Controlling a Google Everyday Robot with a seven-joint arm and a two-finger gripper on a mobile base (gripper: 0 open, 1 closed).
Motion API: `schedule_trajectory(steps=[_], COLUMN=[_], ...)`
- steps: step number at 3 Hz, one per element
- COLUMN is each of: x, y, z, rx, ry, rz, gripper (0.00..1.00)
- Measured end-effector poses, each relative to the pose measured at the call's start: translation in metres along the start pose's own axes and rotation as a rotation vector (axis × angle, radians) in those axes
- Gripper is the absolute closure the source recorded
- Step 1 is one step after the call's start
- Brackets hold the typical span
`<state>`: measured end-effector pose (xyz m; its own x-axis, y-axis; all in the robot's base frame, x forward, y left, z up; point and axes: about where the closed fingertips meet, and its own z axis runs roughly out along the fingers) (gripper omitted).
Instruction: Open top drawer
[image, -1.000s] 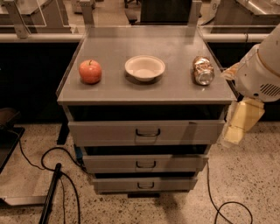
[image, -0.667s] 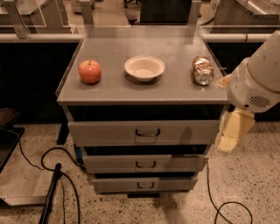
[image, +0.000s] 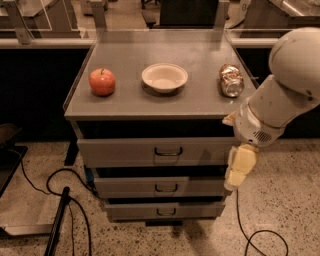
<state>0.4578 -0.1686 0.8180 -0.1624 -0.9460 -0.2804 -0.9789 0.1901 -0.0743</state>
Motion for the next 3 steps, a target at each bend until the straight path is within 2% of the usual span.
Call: schedule_trajectory(steps=[1, 2, 3], x=[0.003, 0.002, -0.004], y=[-0.008, -0.008, -0.025], z=[0.034, 0.041, 0.066], rx=[-0.047, -0.045, -0.030], ry=[-0.014, -0.005, 0.039], rz=[0.023, 0.017, 0.017], gripper=[0.00, 0.00, 0.00])
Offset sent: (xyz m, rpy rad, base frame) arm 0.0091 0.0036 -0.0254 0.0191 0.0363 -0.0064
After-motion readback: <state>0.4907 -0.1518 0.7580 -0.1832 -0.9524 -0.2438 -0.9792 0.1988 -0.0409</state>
